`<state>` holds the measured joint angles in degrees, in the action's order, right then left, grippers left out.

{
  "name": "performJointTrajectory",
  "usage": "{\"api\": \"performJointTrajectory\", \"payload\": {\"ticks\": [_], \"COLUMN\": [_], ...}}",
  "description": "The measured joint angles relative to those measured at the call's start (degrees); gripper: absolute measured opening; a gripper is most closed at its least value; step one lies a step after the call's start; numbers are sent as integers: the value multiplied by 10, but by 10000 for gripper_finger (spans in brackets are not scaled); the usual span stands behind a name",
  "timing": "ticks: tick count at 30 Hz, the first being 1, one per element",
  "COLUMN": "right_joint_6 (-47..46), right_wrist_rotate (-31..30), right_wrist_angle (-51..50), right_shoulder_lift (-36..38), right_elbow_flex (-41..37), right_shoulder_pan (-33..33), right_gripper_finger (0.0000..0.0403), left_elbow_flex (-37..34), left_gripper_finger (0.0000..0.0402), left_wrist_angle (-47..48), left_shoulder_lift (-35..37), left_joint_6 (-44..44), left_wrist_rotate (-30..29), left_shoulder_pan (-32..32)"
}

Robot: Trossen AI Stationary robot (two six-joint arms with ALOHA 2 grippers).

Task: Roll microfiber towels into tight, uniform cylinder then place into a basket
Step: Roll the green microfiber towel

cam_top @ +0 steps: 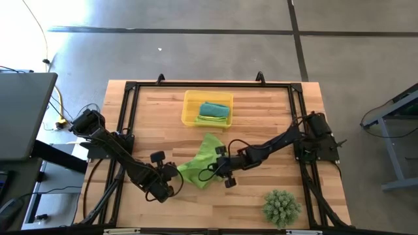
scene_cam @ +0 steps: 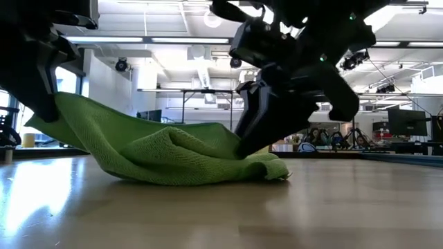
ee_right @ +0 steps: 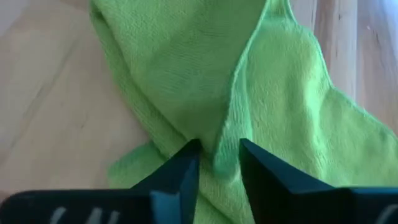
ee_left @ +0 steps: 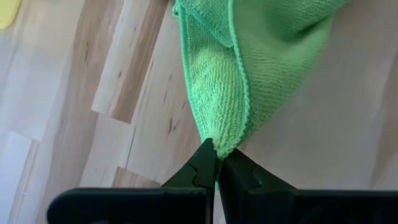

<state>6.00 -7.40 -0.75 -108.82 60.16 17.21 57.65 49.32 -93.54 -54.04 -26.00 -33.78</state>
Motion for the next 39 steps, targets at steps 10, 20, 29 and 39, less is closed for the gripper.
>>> {"api": "performJointTrajectory", "payload": {"ticks": [10, 20, 29, 39], "right_joint_6": [-34, -36, -67, -90], "right_wrist_rotate": [-11, -122, -285, -376], "right_wrist_angle": [-13, -224, -570, -814], "right_shoulder_lift": [6, 61, 73, 73], "right_elbow_flex": [0, 89, 297, 462], "right_shoulder_pan": [0, 2, 2, -26], "right_gripper_finger": [11, 3, 1, 1], "left_elbow_flex": [7, 90, 217, 314], "left_gripper_finger": [0, 0, 0, 0], "left_wrist_angle": [32, 217, 395, 404], "left_shoulder_lift": [0, 0, 11, 59], "left_joint_6": [-13, -13, 65, 231], "left_wrist_rotate": [-17, -99, -205, -302], "left_shoulder_pan": [0, 12, 84, 185]}}
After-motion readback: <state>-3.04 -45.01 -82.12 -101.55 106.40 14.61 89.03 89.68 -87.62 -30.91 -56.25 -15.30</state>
